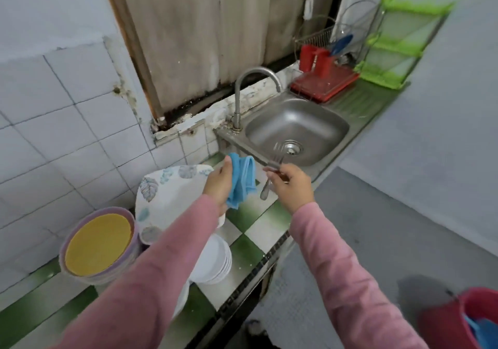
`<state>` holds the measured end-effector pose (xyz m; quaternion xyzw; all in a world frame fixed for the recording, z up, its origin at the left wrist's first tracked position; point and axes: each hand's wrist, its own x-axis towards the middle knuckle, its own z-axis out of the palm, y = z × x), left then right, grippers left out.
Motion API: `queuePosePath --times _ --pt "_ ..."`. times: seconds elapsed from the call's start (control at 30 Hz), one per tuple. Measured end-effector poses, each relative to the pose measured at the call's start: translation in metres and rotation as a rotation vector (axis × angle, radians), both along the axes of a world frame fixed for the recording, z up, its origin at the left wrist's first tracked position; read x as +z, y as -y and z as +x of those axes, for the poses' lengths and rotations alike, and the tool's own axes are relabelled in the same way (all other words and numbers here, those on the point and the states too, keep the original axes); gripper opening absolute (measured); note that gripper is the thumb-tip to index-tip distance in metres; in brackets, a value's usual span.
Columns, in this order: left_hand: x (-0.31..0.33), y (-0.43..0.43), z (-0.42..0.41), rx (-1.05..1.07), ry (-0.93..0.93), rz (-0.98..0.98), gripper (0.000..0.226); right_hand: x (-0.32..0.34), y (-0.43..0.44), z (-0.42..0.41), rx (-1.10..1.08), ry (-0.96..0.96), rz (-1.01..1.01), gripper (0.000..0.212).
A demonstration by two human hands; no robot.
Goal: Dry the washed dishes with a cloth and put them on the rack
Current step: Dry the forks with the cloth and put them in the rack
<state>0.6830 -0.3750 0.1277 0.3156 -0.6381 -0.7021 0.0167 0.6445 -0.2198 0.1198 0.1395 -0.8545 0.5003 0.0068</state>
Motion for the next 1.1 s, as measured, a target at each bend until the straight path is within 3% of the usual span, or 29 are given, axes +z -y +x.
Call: queuePosePath --times 0.27,0.43,0.83,1.1 --pt "0.004 -0.094 -0.048 -0.278 -0.018 0.003 0.060 0.015 -0.094 -0.024 -0.297 -0.090 -0.031 0.014" --pt "0.013 -0.161 -0.104 -0.319 -0.078 0.038 0.049 0.024 -0.154 -0.068 -0.376 -0.157 -0.024 0.016" --pt "0.023 -0.304 -0.261 -0.124 -0.175 0.109 0.050 0.062 -0.309 -0.210 -0.304 -0.234 -0.081 0.021" --pt "0.024 -0.317 -0.339 -0.004 -0.173 0.032 0.057 0.041 -0.313 -0.319 -0.286 -0.145 -0.125 0.013"
